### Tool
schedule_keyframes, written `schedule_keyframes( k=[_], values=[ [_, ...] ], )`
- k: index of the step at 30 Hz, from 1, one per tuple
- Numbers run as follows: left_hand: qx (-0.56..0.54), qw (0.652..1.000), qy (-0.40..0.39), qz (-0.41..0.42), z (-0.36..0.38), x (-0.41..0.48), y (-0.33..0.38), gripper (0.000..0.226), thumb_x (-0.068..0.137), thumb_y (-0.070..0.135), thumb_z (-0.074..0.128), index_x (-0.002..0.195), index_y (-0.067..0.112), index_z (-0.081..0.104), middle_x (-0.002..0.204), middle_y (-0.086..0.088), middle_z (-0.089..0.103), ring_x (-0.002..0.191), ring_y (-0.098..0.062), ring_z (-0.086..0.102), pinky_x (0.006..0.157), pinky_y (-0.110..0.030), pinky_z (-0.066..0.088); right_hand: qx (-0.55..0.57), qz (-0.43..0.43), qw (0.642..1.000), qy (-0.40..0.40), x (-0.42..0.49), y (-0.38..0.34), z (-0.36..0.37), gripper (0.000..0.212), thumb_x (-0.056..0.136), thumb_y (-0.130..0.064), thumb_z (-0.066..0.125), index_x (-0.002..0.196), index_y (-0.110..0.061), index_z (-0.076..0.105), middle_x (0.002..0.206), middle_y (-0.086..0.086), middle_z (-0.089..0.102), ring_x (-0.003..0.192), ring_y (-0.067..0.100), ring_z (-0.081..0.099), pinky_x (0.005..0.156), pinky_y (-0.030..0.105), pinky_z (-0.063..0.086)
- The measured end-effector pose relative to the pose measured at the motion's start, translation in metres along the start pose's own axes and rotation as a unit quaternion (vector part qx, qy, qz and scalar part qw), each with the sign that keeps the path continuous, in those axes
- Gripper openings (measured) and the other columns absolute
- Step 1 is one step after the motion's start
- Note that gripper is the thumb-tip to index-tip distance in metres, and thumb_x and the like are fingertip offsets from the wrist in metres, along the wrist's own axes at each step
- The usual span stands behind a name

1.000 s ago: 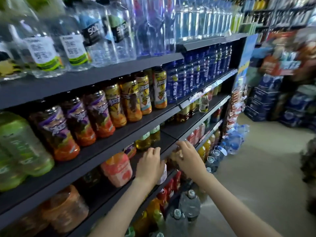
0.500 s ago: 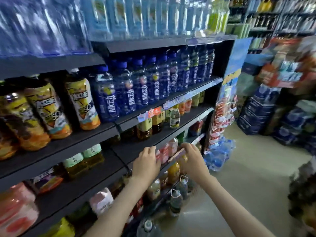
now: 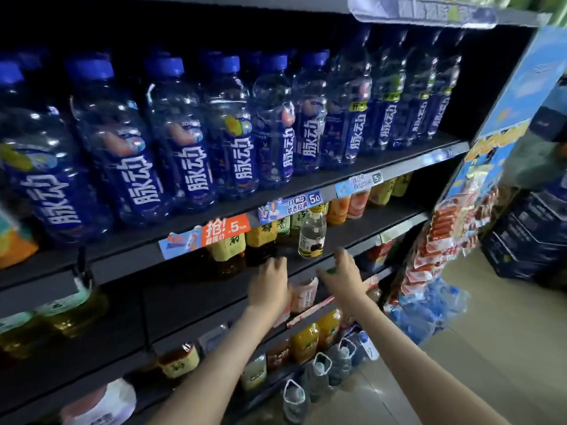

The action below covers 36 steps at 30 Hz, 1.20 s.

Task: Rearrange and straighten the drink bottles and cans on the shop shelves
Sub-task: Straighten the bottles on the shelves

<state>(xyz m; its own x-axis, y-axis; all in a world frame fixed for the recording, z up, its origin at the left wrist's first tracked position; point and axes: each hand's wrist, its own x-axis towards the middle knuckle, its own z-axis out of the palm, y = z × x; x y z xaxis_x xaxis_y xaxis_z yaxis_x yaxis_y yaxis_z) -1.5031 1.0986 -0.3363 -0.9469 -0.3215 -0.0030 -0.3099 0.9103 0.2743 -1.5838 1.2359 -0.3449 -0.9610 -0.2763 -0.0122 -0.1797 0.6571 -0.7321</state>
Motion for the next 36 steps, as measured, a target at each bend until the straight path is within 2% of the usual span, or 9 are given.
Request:
schedule_keyframes(
  k=[6,8,12,16,21,25,28,30,36],
  values=[
    [0.014,0.998,0.044,-0.035,0.041,0.052,0.012,0.040,0.097,0.022,0.045,0.135,0.012,0.039,0.130,-0.010,0.047,0.117,-0.029,0.048,0.084,-0.038,0.045,0.072,-0.023,0.997,0.026,0.091,0.016,0.038,0.079,0.075,-0.021,0.078,0.136,0.003,0.034,0.125,0.021,0.049,0.117,0.037,0.049,0.088,0.037,0.044],
    [0.008,0.997,0.050,-0.050,0.045,0.051,0.011,0.042,0.096,0.024,0.046,0.136,0.011,0.038,0.130,-0.011,0.047,0.117,-0.030,0.048,0.085,-0.037,0.045,0.106,-0.013,0.994,0.027,0.102,0.019,0.051,0.076,0.076,-0.017,0.077,0.135,0.003,0.034,0.127,0.020,0.050,0.116,0.036,0.051,0.080,0.029,0.040],
    [0.003,0.995,0.063,-0.080,0.037,0.030,0.009,0.042,0.097,0.025,0.046,0.136,0.011,0.038,0.130,-0.011,0.047,0.115,-0.030,0.049,0.082,-0.039,0.046,0.108,-0.010,0.994,0.027,0.103,0.021,0.056,0.060,0.079,-0.020,0.075,0.122,0.000,0.039,0.121,0.019,0.056,0.110,0.037,0.056,0.074,0.031,0.038],
    [-0.015,0.993,0.063,-0.101,0.012,-0.013,0.014,0.043,0.098,0.026,0.045,0.138,0.013,0.037,0.134,-0.009,0.045,0.116,-0.028,0.048,0.080,-0.038,0.047,0.096,-0.024,0.995,-0.021,0.058,0.015,0.035,0.061,0.078,-0.020,0.075,0.125,-0.003,0.039,0.109,0.013,0.059,0.102,0.036,0.059,0.071,0.034,0.044],
    [-0.065,0.991,0.066,-0.099,-0.025,-0.084,0.031,0.051,0.097,0.031,0.049,0.143,0.015,0.032,0.141,-0.006,0.042,0.125,-0.025,0.045,0.091,-0.037,0.045,0.071,-0.056,0.989,-0.118,-0.036,0.002,-0.003,0.054,0.078,-0.025,0.077,0.116,-0.008,0.042,0.093,0.002,0.058,0.074,0.017,0.054,0.058,0.028,0.040],
    [-0.123,0.987,0.067,-0.083,-0.053,-0.145,0.035,0.060,0.094,0.029,0.054,0.146,0.017,0.028,0.145,-0.003,0.038,0.131,-0.021,0.039,0.097,-0.030,0.038,0.086,-0.111,0.978,-0.152,-0.105,-0.029,-0.021,0.052,0.077,-0.022,0.075,0.117,-0.006,0.046,0.091,-0.001,0.057,0.092,0.024,0.059,0.073,0.033,0.048],
    [-0.196,0.972,0.102,-0.078,-0.080,-0.182,0.025,0.063,0.092,0.025,0.057,0.147,0.018,0.026,0.146,-0.001,0.038,0.132,-0.017,0.039,0.098,-0.023,0.034,0.106,-0.153,0.969,-0.159,-0.139,-0.070,-0.036,0.055,0.076,-0.021,0.074,0.123,-0.013,0.046,0.099,-0.006,0.057,0.091,0.013,0.055,0.061,0.011,0.040],
    [-0.232,0.963,0.124,-0.066,-0.103,-0.203,0.011,0.068,0.092,0.026,0.058,0.149,0.023,0.022,0.148,0.002,0.036,0.134,-0.013,0.037,0.100,-0.020,0.032,0.120,-0.176,0.964,-0.161,-0.157,-0.101,-0.044,0.053,0.075,-0.024,0.077,0.119,-0.020,0.047,0.098,-0.011,0.057,0.089,0.009,0.054,0.056,0.006,0.038],
    [-0.231,0.955,0.185,-0.026,-0.173,-0.248,-0.055,0.083,0.088,0.024,0.064,0.149,0.040,0.010,0.154,0.008,0.026,0.138,-0.009,0.031,0.110,-0.038,0.036,0.209,-0.240,0.933,-0.165,-0.203,-0.203,-0.039,0.053,0.068,-0.026,0.085,0.113,-0.024,0.057,0.097,-0.016,0.066,0.086,-0.005,0.061,0.071,0.014,0.048]
  ],
)
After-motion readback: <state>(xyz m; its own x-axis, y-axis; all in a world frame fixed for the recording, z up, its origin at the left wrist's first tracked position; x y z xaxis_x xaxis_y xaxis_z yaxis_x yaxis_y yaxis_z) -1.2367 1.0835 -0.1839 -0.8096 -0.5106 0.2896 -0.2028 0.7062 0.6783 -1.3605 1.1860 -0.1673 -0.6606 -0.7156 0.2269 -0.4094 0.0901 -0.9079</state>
